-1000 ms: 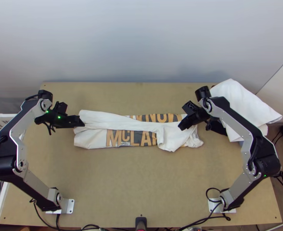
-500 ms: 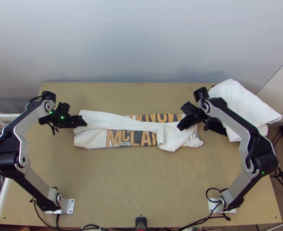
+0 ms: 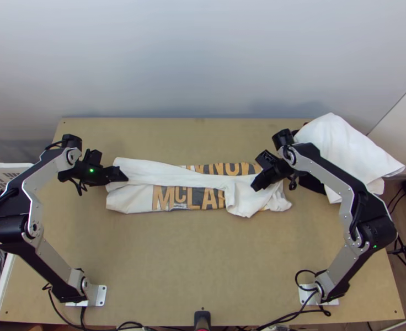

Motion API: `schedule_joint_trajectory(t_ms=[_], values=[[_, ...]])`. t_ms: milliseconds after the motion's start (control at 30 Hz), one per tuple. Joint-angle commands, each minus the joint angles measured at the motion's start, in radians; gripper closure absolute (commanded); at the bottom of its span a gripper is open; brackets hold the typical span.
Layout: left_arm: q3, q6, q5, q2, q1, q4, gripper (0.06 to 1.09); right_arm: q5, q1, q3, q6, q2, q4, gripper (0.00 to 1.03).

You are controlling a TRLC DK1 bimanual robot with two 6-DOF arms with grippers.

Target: Fold the t-shirt

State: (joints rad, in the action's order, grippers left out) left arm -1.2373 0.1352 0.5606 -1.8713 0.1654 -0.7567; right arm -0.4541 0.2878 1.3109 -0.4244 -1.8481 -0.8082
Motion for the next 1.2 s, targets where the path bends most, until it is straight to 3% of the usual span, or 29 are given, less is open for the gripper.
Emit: schedule_joint_trajectory(t_ms=[0, 400, 600, 767, 867, 1167], values=[[0.021, -0.008, 0.036, -0.012, -0.009, 0.003, 0.13, 0.002, 0.008, -0.012, 0.006, -0.019, 0.024, 1.0], [0.022, -0.005, 0.056, -0.031, -0.067, 0.005, 0.15, 0.009, 0.002, -0.025, 0.004, -0.053, 0.067, 1.0], [0.012, -0.008, 0.065, -0.048, -0.058, 0.002, 0.44, 0.011, -0.006, -0.029, 0.004, -0.062, 0.078, 1.0], [0.002, -0.017, 0.101, -0.054, -0.058, 0.0, 0.82, 0.014, -0.016, -0.03, -0.001, -0.077, 0.09, 1.0], [-0.007, -0.026, 0.122, -0.058, -0.064, -0.001, 0.99, 0.032, -0.015, -0.035, -0.001, -0.083, 0.107, 1.0], [-0.019, -0.034, 0.168, -0.023, -0.07, -0.032, 1.05, 0.052, -0.006, -0.027, 0.015, -0.074, 0.081, 1.0]])
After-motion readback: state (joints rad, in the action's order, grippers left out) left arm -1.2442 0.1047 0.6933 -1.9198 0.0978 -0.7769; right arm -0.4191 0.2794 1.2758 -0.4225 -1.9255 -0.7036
